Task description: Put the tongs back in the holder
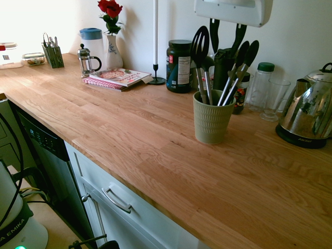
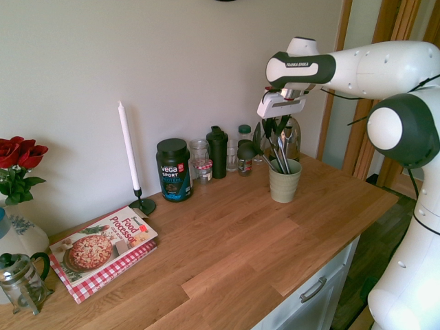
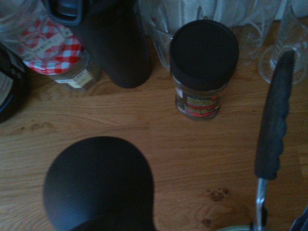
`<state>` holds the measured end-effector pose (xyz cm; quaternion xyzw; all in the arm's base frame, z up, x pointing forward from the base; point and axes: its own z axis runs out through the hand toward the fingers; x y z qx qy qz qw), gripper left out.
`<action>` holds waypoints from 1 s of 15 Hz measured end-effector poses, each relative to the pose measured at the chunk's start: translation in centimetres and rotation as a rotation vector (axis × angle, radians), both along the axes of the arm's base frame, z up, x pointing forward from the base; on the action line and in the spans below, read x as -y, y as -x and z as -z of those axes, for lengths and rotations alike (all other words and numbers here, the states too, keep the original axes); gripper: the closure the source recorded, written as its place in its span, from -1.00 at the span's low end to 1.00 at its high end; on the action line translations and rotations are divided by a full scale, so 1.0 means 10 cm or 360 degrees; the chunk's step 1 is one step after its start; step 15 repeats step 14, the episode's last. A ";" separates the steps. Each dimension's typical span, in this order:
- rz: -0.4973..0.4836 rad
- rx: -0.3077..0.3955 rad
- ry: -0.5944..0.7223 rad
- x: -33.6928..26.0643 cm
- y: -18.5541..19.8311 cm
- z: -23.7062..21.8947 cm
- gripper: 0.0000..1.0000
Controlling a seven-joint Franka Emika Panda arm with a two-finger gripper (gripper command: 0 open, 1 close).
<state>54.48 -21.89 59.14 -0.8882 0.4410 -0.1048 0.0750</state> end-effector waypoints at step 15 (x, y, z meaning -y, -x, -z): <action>-0.0110 -0.0151 0.0057 -1.81 0.64 0.74 -1.00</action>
